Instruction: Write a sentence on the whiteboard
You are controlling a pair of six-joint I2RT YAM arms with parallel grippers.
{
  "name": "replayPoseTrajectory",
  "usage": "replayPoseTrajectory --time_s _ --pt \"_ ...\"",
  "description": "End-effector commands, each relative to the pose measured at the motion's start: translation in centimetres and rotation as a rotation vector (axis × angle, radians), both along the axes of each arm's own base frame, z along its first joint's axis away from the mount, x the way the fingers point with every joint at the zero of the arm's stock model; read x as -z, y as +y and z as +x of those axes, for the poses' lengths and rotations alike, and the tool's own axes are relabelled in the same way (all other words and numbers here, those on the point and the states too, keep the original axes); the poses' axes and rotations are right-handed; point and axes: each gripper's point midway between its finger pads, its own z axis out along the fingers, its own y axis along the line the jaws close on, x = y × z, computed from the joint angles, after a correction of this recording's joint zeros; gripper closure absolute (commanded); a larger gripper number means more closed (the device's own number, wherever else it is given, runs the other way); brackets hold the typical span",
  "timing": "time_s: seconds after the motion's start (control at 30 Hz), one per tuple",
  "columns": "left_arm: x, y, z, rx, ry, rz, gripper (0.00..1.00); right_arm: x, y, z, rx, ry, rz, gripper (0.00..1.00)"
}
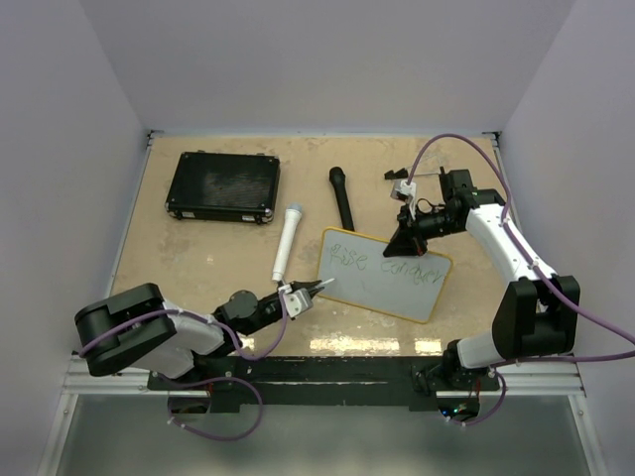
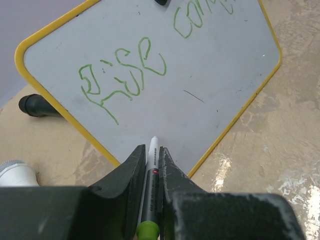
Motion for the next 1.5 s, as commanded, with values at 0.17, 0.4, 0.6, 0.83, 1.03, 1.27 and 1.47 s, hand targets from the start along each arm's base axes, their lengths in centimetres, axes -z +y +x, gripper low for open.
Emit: replayPoseTrajectory --time_s 0.17,0.4,0.6,0.83,1.03,1.27,1.47 --pt "-10.2 -0.8 0.4 0.006 -0.195 -0.327 1.00 0.3 -0.3 0.2 -0.027 -0.072 -0.027 1.00" --pt "-9.3 -0.7 1.1 -0.026 -0.187 -0.300 1.00 0.3 -0.3 0.1 -0.029 -0.070 -0.026 1.00" --pt "-8.9 -0.4 1.5 -0.054 -0.184 -0.293 1.00 0.2 -0.2 0.0 -0.031 -0.071 -0.025 1.00" --pt "-8.8 0.2 1.7 -0.083 -0.190 -0.287 1.00 0.3 -0.3 0.0 -0.033 -0.067 -0.024 1.00" --pt "-8.8 0.8 1.8 -0.105 -0.198 -0.278 1.00 0.3 -0.3 0.0 -0.034 -0.068 -0.025 1.00" --pt "-8.5 1.3 1.6 -0.110 -0.186 -0.265 1.00 0.4 -0.2 0.0 -0.036 -0.064 -0.025 1.00" --pt "-7.3 1.6 1.3 -0.100 -0.149 -0.244 1.00 0.3 -0.3 0.0 -0.035 -0.065 -0.025 1.00"
